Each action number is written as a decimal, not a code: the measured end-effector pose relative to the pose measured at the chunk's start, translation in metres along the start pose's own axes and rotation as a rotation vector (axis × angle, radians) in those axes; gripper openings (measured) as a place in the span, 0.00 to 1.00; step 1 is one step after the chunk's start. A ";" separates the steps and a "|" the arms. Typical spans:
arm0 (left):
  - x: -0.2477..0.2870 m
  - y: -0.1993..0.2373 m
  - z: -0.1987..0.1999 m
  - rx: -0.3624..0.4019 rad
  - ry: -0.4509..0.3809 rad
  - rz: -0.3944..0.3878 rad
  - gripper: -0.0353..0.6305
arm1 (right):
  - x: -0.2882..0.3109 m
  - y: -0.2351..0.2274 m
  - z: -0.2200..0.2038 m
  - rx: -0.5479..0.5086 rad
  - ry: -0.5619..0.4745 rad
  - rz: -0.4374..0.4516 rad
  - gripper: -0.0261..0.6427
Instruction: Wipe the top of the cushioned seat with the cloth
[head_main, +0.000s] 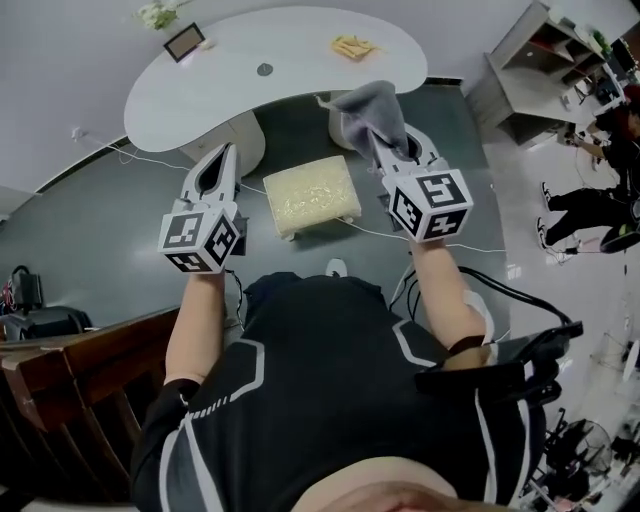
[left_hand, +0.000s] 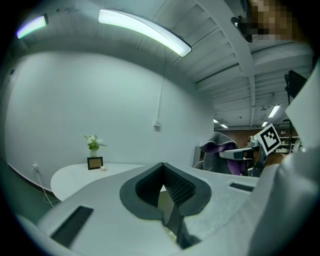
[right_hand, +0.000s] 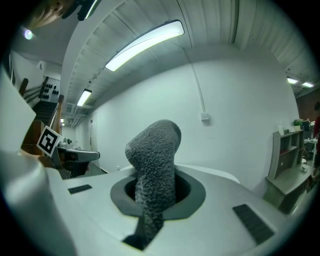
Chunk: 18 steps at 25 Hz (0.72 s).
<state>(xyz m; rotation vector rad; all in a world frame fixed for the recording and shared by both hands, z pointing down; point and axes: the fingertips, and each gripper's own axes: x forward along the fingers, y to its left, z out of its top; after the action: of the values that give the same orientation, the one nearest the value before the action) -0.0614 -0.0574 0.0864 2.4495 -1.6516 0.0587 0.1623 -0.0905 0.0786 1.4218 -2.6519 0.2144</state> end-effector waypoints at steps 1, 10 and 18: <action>0.004 0.003 -0.005 -0.011 0.009 0.010 0.06 | 0.008 -0.001 -0.005 0.003 0.013 0.016 0.09; 0.024 0.061 -0.049 -0.006 0.070 0.047 0.06 | 0.085 0.027 -0.045 0.014 0.077 0.094 0.09; 0.028 0.125 -0.115 -0.057 0.149 0.065 0.06 | 0.152 0.064 -0.113 0.027 0.164 0.129 0.09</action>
<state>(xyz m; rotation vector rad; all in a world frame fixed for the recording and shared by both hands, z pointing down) -0.1575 -0.1085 0.2196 2.2893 -1.6456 0.1964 0.0300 -0.1588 0.2118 1.1854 -2.6165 0.3643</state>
